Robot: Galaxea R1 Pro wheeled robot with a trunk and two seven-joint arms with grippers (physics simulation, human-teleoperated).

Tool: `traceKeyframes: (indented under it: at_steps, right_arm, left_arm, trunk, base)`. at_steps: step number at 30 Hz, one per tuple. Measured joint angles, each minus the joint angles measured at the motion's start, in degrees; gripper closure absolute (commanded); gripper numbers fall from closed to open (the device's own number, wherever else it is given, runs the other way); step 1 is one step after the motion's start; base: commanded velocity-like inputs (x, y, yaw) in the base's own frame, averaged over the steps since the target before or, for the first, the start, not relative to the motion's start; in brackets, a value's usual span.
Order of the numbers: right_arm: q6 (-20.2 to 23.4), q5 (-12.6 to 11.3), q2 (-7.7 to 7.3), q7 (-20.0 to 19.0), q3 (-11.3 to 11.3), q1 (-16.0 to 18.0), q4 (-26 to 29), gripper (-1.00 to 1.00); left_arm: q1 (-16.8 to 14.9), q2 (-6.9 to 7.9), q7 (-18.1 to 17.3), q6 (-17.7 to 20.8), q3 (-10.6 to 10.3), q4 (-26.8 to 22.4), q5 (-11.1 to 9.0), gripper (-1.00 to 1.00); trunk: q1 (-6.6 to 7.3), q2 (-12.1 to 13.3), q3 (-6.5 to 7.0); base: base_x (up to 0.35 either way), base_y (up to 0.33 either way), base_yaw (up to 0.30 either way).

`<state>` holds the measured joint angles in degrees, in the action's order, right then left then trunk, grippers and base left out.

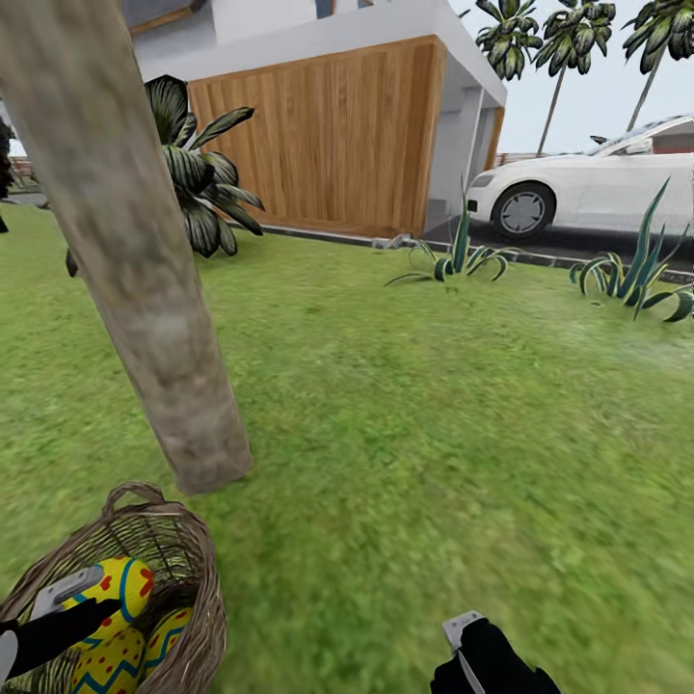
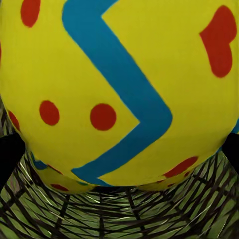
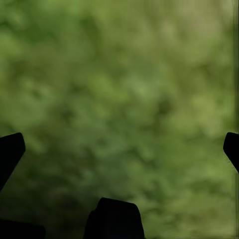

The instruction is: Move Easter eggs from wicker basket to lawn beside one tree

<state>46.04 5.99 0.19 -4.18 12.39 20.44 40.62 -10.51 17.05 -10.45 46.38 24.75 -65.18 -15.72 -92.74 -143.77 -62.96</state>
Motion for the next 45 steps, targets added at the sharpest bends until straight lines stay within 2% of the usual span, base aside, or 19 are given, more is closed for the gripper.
traceKeyframes:
  at_steps: [5, 32, 38, 41, 45]
  right_arm:
    - [0.0, 0.0, 0.01, 0.0, 0.0, 0.0, 0.0, -1.00]
    - [-0.1, -0.1, -0.01, -0.1, -0.1, 0.0, 0.2, -1.00]
    - [-0.1, -0.1, -0.01, 0.0, -0.1, 0.0, 0.2, -1.00]
    - [-0.1, -0.1, -0.01, 0.0, -0.1, 0.0, 0.2, -1.00]
    - [-0.1, 0.0, 0.00, 0.0, 0.0, 0.0, 0.1, -1.00]
  left_arm:
    - [0.0, -0.76, 0.1, 0.0, 0.0, 0.0, 0.1, 1.00]
    - [0.0, -0.83, 0.1, 0.0, -0.1, 0.0, 0.1, 1.00]
    - [0.0, -0.86, 0.2, 0.0, -1.7, 0.0, 0.1, 1.00]
    - [0.0, -0.86, 0.2, 0.0, -1.8, 0.0, 0.1, 1.00]
    - [0.0, -0.86, 0.1, 0.0, -1.8, 0.0, 0.1, 1.00]
  trunk:
    - [0.13, 0.1, 1.11]
    - [0.82, 0.4, 7.10]
    - [0.95, 0.5, 8.42]
    - [1.05, 0.6, 9.09]
    - [1.93, 2.1, 9.81]
  base:
    - [0.000, 0.000, 0.000]
    - [-0.002, 0.000, 0.000]
    - [-0.253, -0.078, 0.000]
    - [-0.040, -0.020, 0.000]
    - [-0.003, -0.001, 0.070]
